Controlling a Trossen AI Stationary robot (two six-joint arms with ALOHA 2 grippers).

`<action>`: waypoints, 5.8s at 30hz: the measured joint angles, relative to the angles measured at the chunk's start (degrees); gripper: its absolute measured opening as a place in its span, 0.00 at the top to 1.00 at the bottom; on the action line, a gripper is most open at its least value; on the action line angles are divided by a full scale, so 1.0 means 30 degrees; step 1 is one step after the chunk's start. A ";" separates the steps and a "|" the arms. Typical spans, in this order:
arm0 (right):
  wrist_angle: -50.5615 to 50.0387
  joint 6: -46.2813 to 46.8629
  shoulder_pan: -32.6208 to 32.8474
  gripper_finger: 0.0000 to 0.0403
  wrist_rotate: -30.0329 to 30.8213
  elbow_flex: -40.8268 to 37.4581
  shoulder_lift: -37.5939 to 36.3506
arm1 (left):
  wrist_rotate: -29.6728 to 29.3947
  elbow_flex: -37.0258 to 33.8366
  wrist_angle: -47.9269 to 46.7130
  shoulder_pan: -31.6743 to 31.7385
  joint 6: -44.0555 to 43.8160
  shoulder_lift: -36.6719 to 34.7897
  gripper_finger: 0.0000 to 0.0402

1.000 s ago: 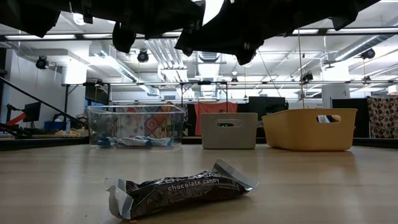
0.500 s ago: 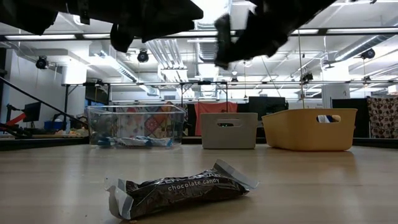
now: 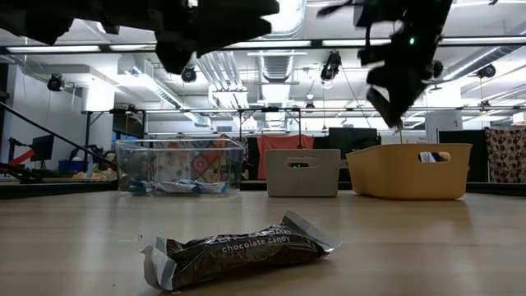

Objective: Organize candy in baskets
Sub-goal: Put the brown chocolate into the yellow bin

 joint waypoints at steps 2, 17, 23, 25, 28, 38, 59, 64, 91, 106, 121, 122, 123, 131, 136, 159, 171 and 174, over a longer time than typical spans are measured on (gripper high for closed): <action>0.0378 -0.0742 -0.1069 0.97 -0.0700 -0.0458 -0.0028 | 0.2151 0.0000 -0.0759 -0.0037 -0.0823 -0.0036 0.69; 0.1270 -0.3063 -0.3402 0.83 -0.1620 -0.0921 -0.0008 | 0.7322 0.2653 -1.6126 -0.0332 -0.9147 -0.0721 0.69; 0.1326 -0.3049 -0.3402 0.67 -0.1620 -0.0921 -0.0039 | 0.7370 0.4683 -2.0848 -0.0728 -0.9520 -0.0714 0.69; 0.1346 -0.3052 -0.3402 0.64 -0.1620 -0.0921 -0.0173 | 0.7371 0.4992 -2.1300 -0.0860 -0.9534 -0.0714 0.69; 0.1358 -0.3049 -0.3372 0.61 -0.1773 -0.0921 -0.0386 | 0.7372 0.5071 -2.1377 -0.1072 -0.9538 -0.0711 0.69; 0.1803 -0.2345 -0.1743 0.59 -0.4619 -0.0921 -0.2237 | 0.7724 0.5064 -2.1156 -0.1505 -1.1923 -0.0685 0.67; 0.3234 0.1480 0.6672 0.59 -0.4446 -0.0921 -0.3630 | 0.5672 0.5049 -1.7370 -0.2795 -1.0517 0.0970 0.52; 0.3936 0.1747 0.7763 0.59 -0.3883 -0.0921 -0.3568 | 0.5217 0.5045 -1.5315 -0.2914 -1.0646 0.2124 0.52; 0.4796 0.2313 0.9289 0.59 -0.2938 -0.0935 -0.3499 | 0.3848 0.6885 -1.5842 -0.2907 -1.1505 0.6005 0.57; 0.5798 0.1560 0.9368 0.59 -0.2893 -0.1312 -0.3492 | 0.2431 0.6846 -1.5695 -0.3213 -1.1624 0.6142 0.89; 1.9650 -0.5169 1.0890 0.59 -0.2980 -0.6128 -0.2621 | -0.0386 0.6725 -1.6430 -0.3697 -0.9027 0.5140 0.91; 2.0966 -0.5692 1.0912 0.59 -0.3028 -0.6445 -0.2227 | -0.0668 0.6729 -1.6405 -0.3681 -0.8657 0.5029 0.91; 2.2389 -0.6221 1.0959 0.59 -0.3078 -0.6723 -0.1807 | -0.0918 0.6732 -1.6410 -0.3654 -0.8233 0.4897 0.91; 2.8187 -0.7559 1.0980 0.59 -0.3164 -0.6885 0.2540 | -0.3365 0.6790 -1.6336 -0.3190 -0.6340 0.4350 0.91; 2.8220 -0.7704 1.0980 0.59 -0.3456 -0.5787 0.4738 | -0.3742 0.6790 -1.5945 -0.2809 -0.5820 0.4320 0.91; 2.8151 -0.9464 1.0353 0.95 -0.5135 -0.3616 0.7034 | -0.3784 0.8437 -1.6402 -0.2645 -0.4499 0.4277 0.91; 2.7896 -0.9758 1.0353 0.97 -0.5237 -0.3631 0.7993 | -0.2830 0.8429 -1.8522 -0.2931 -0.5251 0.4210 0.91; 2.8648 -0.9891 1.0353 0.94 -0.6115 -0.3631 0.8600 | -0.2884 0.8415 -1.9422 -0.3277 -0.5351 0.3826 0.91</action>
